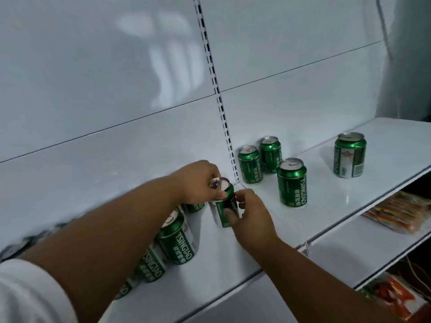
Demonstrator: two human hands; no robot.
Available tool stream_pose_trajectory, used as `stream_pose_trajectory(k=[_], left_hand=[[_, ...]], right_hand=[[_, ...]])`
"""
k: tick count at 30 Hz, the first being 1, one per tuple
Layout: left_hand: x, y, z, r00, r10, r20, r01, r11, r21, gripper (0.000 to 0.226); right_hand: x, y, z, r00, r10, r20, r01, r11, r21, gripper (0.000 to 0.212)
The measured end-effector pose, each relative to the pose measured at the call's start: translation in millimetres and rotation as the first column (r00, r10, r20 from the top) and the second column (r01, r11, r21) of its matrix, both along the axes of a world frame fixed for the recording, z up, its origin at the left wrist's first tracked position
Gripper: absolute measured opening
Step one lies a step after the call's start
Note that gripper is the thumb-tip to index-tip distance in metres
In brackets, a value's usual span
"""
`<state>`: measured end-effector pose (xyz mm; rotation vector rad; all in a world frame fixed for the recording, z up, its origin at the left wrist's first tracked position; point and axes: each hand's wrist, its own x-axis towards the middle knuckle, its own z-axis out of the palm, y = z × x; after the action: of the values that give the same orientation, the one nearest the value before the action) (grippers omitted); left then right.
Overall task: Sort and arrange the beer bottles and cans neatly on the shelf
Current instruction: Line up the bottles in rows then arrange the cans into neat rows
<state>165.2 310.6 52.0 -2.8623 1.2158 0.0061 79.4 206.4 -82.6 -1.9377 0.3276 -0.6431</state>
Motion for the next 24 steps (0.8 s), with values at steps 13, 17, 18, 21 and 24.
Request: stream_pose_trajectory(k=[13, 17, 18, 21, 24], left_hand=[[33, 54, -11, 0.996, 0.09, 0.027, -0.089, 0.996, -0.011, 0.041], [44, 57, -10, 1.0, 0.024, 0.01, -0.025, 0.999, 0.021, 0.039], [46, 56, -10, 1.0, 0.01, 0.012, -0.01, 0.999, 0.035, 0.039], [51, 52, -7, 0.999, -0.025, 0.027, 0.022, 0.995, 0.098, 0.039], [52, 47, -5, 0.999, -0.021, 0.05, 0.013, 0.988, 0.154, 0.042]], right_hand=[[47, 37, 1, 0.987, 0.156, -0.043, -0.156, 0.988, -0.013, 0.03], [51, 43, -1, 0.994, 0.095, -0.058, -0.096, 0.995, -0.021, 0.035], [52, 45, -2, 0.995, 0.084, -0.059, -0.085, 0.996, -0.016, 0.035], [51, 47, -3, 0.996, 0.067, -0.058, -0.069, 0.997, -0.027, 0.037], [47, 44, -3, 0.996, 0.051, -0.071, -0.054, 0.998, -0.041, 0.042]])
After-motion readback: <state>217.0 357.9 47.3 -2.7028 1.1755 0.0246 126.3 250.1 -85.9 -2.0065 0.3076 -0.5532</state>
